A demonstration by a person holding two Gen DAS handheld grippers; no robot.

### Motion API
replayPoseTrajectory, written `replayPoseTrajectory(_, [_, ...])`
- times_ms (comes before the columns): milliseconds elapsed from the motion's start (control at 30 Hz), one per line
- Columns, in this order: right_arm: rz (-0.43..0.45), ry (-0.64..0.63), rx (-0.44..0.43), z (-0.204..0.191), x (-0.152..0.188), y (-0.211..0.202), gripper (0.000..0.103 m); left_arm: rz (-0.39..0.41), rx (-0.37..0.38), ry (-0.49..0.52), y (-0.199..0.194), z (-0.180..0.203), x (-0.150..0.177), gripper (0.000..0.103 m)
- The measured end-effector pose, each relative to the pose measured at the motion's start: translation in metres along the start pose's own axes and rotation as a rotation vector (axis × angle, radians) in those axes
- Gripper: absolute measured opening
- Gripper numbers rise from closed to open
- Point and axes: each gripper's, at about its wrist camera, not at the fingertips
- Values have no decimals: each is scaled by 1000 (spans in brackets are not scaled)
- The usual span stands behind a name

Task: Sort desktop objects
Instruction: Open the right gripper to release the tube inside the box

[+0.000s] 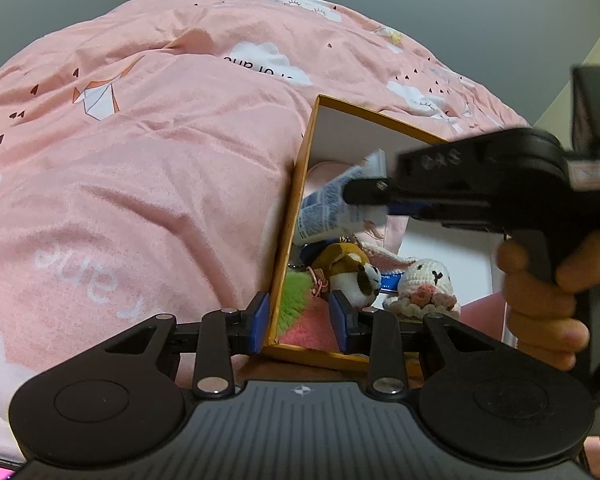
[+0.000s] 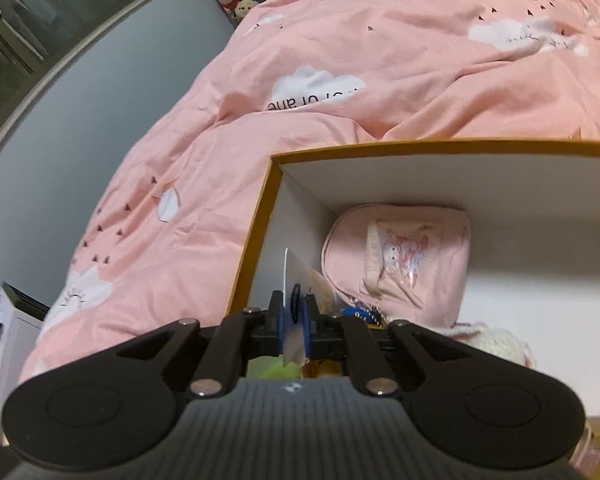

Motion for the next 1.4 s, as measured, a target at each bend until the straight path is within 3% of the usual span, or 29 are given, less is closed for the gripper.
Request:
replayPoseTrajectory(233, [-4, -35, -22, -13, -11, 15, 20, -5, -1, -9, 0, 1, 2, 37])
replayPoseTrajectory(433, [-39, 21, -46, -12, -14, 9, 20, -2, 2, -19, -1, -2, 2, 37])
replayPoseTrajectory(600, [-119, 95, -91, -7, -3, 2, 20, -9, 5, -19, 1, -1, 2, 37])
replayPoseTrajectory(900, [-119, 148, -91, 6, -11, 25, 21, -1, -3, -23, -1, -1, 1, 37])
replayPoseTrajectory(1133, [-68, 10, -93, -4, -6, 13, 24, 26, 1, -14, -6, 0, 2, 37])
replayPoseTrajectory(1200, [-45, -22, -107, -8, -4, 4, 31, 46, 2, -11, -10, 2, 2, 37])
replayPoseTrajectory(1400, [49, -159, -43, -18, 9, -33, 32, 92, -7, 11, -23, 9, 5, 37])
Point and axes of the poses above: each gripper's, at about its wrist camera, not at the fingertips, and y roughly the way its jaws point, z to its right, x to its underside, and after that the axes turned 8 degrees about -x, right-handed
